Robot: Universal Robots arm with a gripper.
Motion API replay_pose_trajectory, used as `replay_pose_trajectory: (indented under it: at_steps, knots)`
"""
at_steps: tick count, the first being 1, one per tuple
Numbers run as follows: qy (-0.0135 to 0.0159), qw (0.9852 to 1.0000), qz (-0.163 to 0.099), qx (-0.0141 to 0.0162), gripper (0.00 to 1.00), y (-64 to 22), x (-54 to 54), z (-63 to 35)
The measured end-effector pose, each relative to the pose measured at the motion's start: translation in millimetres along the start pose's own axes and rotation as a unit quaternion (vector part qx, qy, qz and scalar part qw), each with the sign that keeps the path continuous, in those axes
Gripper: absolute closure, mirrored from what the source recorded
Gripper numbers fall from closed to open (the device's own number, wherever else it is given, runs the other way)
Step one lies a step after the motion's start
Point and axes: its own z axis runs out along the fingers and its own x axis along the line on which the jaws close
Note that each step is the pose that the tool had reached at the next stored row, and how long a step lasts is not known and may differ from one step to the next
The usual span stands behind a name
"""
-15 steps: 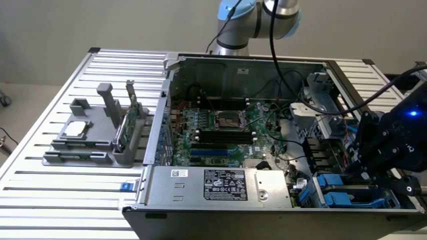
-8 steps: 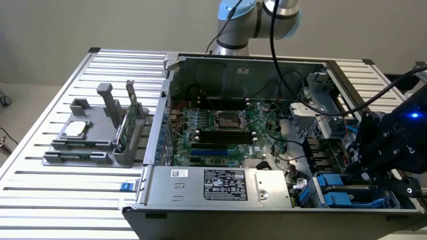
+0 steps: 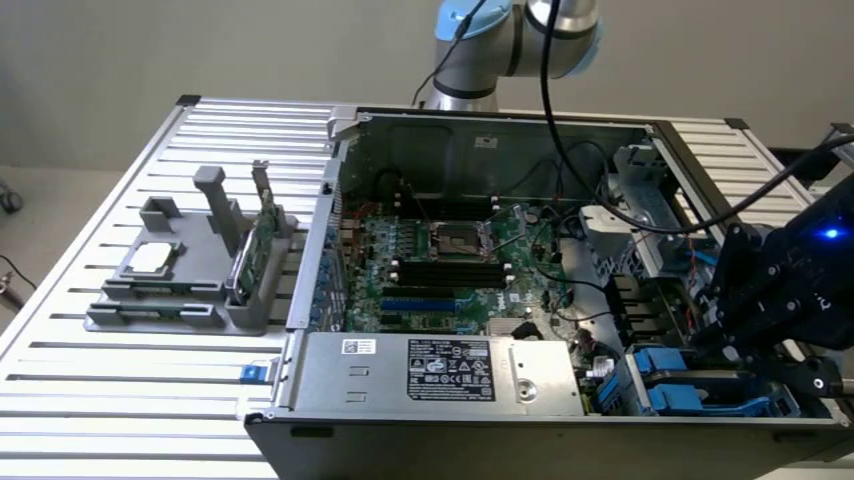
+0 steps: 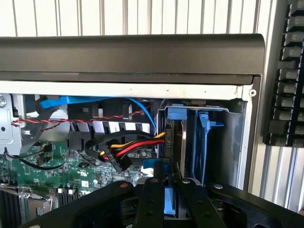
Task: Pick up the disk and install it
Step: 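Insert the first disk wire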
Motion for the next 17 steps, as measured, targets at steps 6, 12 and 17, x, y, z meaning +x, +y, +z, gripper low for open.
replay_pose_trajectory:
  at_steps: [6,12,17]
  knots:
    - [0.0054,1.0,0.005,-0.0007,0.84,0.1,-1.1,0.6]
    - [0.009,0.9999,0.011,-0.0014,0.84,0.1,-3.2,1.0]
    - [0.0125,0.9998,0.014,-0.0019,0.84,0.1,-4.4,1.9]
